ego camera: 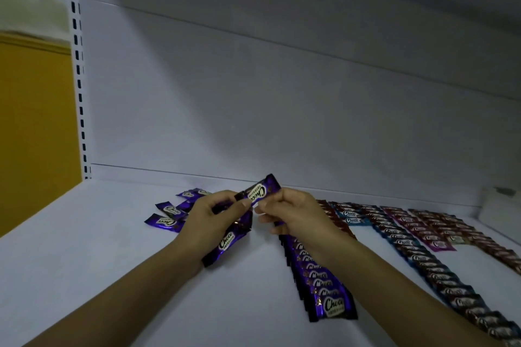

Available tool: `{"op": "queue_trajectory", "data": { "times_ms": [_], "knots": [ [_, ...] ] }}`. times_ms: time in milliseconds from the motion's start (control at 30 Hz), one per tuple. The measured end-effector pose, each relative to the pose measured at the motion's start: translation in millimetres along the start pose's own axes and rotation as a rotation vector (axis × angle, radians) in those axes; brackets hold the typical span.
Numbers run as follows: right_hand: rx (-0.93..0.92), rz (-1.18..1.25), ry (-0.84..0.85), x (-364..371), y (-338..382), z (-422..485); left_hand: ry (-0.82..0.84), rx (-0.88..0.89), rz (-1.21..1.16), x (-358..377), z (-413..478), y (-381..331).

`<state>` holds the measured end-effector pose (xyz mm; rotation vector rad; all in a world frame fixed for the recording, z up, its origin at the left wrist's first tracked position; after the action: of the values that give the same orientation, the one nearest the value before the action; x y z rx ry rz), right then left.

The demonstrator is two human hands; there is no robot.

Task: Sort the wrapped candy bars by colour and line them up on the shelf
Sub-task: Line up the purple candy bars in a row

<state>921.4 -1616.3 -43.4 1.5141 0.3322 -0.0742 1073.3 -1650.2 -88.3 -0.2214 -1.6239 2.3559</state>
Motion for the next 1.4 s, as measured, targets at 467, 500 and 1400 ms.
{"op": "queue_trajectory", "data": {
  "times_ms": [467,500,1400],
  "knots": [
    [-0.117,0.046,-0.100,9,3,0,0.198,-0.011,0.046,8,-8,-6],
    [-0.133,0.024,-0.115,8,6,0,0.214,0.003,0.094,7,-8,-6],
    [-0.073,-0.651,0.100,-70,-34,-133,0.327,0.107,0.312,31,-20,-11]
  ]
}}
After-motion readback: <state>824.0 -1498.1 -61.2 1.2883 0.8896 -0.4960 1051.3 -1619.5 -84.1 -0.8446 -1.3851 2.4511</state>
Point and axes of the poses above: each hand's wrist, its own z-axis towards the middle knuckle, its own x-axis out of the palm, y = z × x, the point moved 3 cm from there along z, towards the middle knuckle, and after that the axes turned 8 degrees about y, right-handed, at the moved point
